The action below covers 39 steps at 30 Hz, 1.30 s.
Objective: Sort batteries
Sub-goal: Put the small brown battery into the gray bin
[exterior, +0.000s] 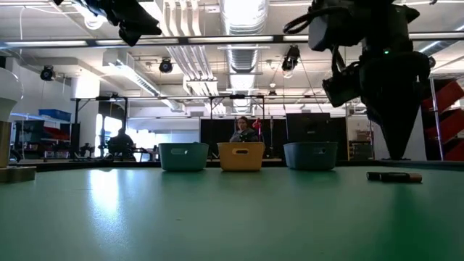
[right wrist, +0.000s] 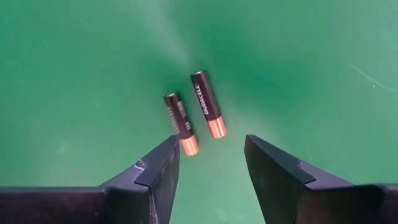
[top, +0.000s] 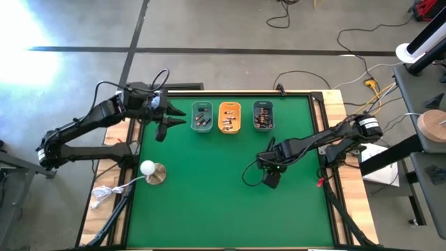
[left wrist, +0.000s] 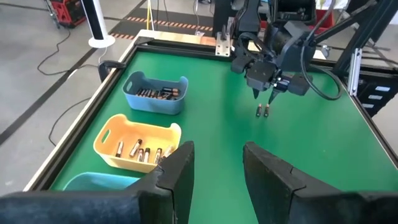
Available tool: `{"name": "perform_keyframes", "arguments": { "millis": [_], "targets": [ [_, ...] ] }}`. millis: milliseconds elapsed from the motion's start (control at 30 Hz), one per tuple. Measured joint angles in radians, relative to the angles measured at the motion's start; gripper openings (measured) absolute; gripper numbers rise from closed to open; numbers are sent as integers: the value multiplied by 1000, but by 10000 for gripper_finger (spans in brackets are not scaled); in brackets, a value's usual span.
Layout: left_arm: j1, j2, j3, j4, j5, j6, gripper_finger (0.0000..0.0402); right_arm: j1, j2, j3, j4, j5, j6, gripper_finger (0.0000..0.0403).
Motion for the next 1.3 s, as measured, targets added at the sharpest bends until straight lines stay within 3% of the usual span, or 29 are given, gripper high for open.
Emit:
{"name": "perform_keyframes", "arguments": {
  "millis": [533,967,1133,1300],
  "targets": [
    [0,-12,-36,49,0,-32,117,-1,153,0,72,31,-32,142],
    [0,-16,-36,85,0,-33,117,-18,184,-3,67,63,-38,24],
    [0,-32,-36,109,0,-55,117,-76,166,81,-50,54,-143,23],
    [0,-79,-36,109,0,-59,117,-183,122,290,-226,85,-307,25]
  ]
}}
